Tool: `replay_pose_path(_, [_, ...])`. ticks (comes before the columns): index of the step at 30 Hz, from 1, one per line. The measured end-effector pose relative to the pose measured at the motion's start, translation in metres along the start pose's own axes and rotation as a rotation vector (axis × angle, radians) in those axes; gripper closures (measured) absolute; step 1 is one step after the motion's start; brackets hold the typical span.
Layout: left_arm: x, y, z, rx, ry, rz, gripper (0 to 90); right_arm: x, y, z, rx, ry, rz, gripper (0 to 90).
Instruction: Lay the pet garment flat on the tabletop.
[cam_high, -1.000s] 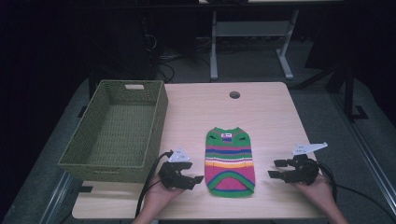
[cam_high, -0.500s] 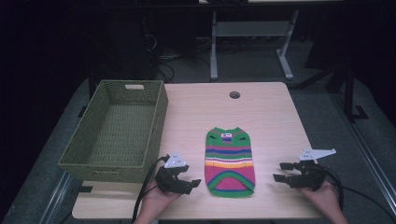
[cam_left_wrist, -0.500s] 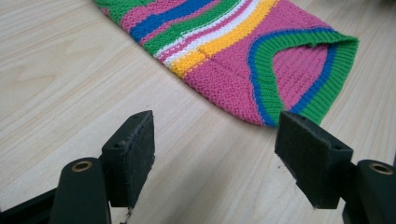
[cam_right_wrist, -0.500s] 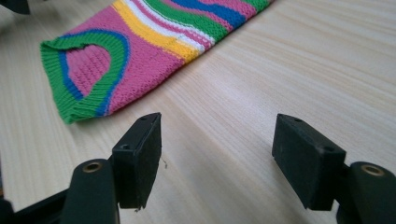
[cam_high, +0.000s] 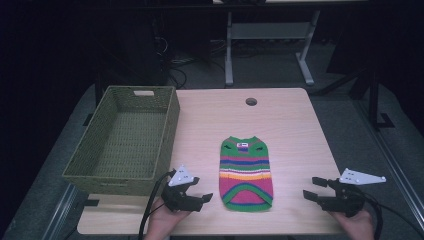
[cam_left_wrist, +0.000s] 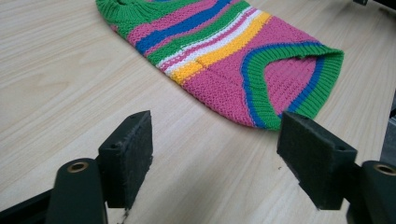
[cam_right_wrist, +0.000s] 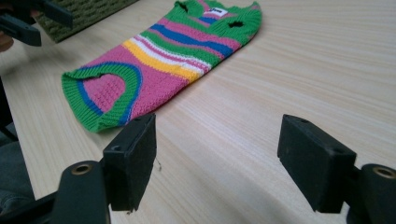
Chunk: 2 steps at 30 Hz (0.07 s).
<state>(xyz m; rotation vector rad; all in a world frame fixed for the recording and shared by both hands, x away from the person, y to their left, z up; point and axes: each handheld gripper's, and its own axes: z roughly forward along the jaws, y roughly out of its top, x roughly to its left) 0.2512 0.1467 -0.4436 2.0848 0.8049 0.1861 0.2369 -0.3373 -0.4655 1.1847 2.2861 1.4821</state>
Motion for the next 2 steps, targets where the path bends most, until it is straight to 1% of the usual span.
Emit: replay_pose_path(2, [-0.0007,-0.0002,0.0009,0.001,0.006,0.006,25.8,-0.0024,-0.0007,0.0009,-0.019,0.01,0.018,25.7])
